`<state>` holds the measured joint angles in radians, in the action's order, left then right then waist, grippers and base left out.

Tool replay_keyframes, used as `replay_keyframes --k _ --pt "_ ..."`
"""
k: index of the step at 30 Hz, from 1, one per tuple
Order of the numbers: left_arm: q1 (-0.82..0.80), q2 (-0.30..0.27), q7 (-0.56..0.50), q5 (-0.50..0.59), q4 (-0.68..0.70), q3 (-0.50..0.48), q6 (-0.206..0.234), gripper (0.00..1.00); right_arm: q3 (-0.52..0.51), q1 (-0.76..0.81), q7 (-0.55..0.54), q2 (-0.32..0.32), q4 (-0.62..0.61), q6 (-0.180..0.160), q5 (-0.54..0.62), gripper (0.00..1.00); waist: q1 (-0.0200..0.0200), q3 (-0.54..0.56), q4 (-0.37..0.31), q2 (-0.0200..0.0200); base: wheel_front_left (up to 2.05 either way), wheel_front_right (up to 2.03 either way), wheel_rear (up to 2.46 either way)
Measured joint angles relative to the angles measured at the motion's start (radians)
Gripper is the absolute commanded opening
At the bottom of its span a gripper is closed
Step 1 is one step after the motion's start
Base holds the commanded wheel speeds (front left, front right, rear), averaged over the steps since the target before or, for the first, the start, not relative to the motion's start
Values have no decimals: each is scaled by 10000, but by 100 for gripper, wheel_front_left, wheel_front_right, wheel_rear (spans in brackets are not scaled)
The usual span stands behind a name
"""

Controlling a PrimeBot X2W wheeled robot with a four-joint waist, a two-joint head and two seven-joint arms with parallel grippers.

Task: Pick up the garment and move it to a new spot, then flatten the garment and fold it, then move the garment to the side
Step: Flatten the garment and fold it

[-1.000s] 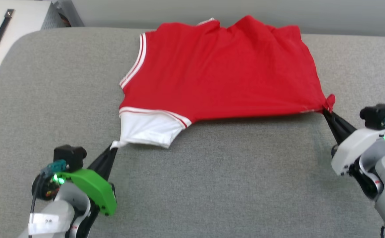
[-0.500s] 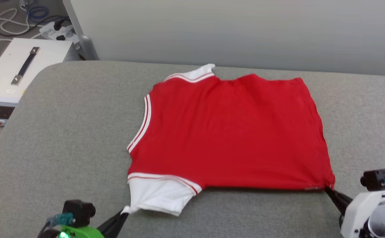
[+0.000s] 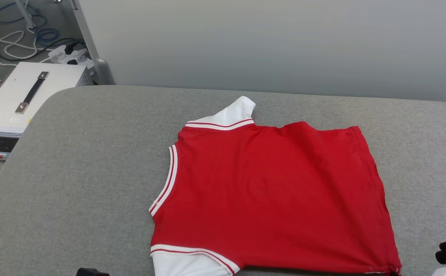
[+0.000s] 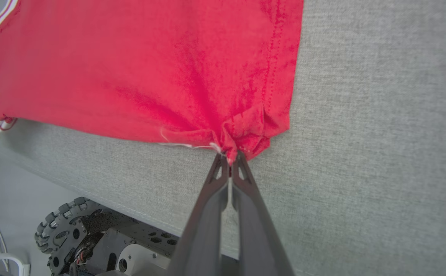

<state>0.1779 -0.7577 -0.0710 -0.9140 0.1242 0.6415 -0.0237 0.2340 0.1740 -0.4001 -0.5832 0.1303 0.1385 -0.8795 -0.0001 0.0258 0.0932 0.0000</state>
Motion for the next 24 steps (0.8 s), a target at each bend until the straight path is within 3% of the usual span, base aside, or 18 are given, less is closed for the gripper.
replay_keyframes --k 12,24 --pt "-1016 71 706 656 203 -537 115 0 -1496 242 -604 872 -2036 -63 1160 0 0 -349 -167 0 0 0 0" --pt "-3613 468 161 867 -675 -874 36 0 -1638 -1805 -1114 1091 -1860 -63 2006 0 1 -1469 -336 0 0 0 0"
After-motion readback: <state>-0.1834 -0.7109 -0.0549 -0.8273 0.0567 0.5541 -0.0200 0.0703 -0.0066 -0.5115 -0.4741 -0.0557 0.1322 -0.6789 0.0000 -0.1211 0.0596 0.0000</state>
